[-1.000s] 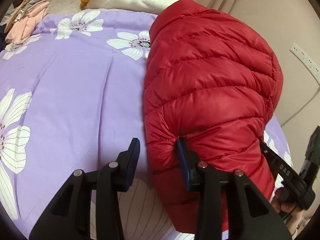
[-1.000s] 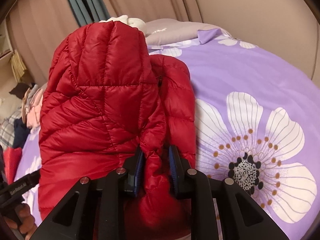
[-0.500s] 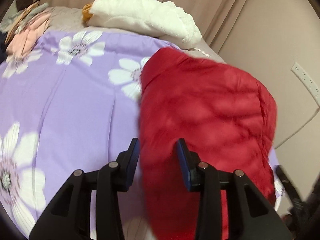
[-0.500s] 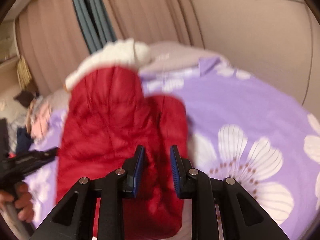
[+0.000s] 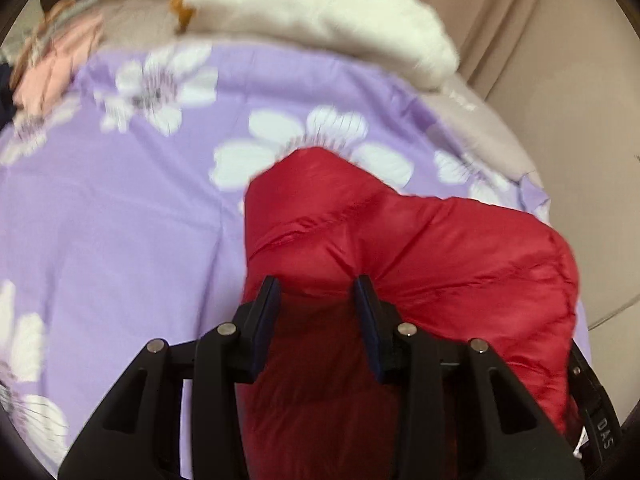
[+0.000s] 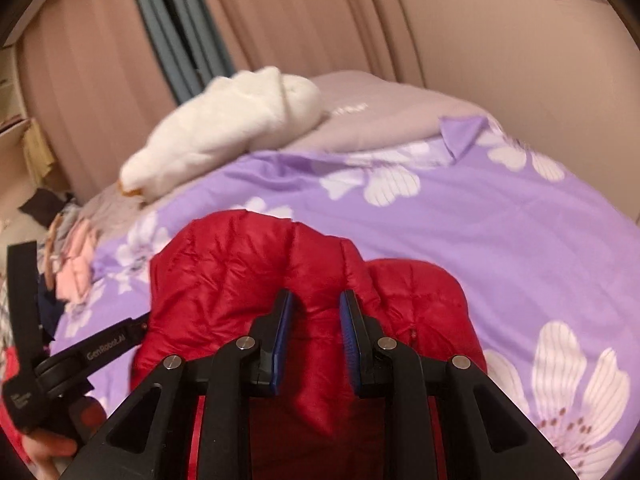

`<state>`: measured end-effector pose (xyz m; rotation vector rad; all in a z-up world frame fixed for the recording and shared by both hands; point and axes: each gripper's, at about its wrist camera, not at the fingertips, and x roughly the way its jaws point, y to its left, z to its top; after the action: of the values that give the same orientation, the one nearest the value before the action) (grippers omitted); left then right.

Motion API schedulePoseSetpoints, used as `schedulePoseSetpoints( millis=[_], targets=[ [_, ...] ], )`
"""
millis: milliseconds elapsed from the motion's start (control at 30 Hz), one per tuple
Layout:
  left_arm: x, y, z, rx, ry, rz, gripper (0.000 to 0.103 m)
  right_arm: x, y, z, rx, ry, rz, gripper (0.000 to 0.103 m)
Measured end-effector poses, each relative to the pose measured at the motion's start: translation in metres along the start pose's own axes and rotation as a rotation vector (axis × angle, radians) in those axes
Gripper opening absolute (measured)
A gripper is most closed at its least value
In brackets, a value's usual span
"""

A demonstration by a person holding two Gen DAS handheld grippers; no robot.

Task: Fold large clothes

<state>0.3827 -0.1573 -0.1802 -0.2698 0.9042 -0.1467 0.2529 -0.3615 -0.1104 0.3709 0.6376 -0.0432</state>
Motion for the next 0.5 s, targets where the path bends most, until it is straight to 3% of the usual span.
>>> schedulePoseSetpoints(
  millis=[133,500],
  targets=[
    [0.013,0.000,0.001,-0.007,0.019,-0.028,0.038,0.015,-0.012,-0.004,0.028,0.025,0.024,0.023],
    [0.036,-0.016,-0.008,0.039,-0.078,0.077,0.039,0.048,-0.015,-0.009,0.013,0.028,-0.072,0.022]
  ],
)
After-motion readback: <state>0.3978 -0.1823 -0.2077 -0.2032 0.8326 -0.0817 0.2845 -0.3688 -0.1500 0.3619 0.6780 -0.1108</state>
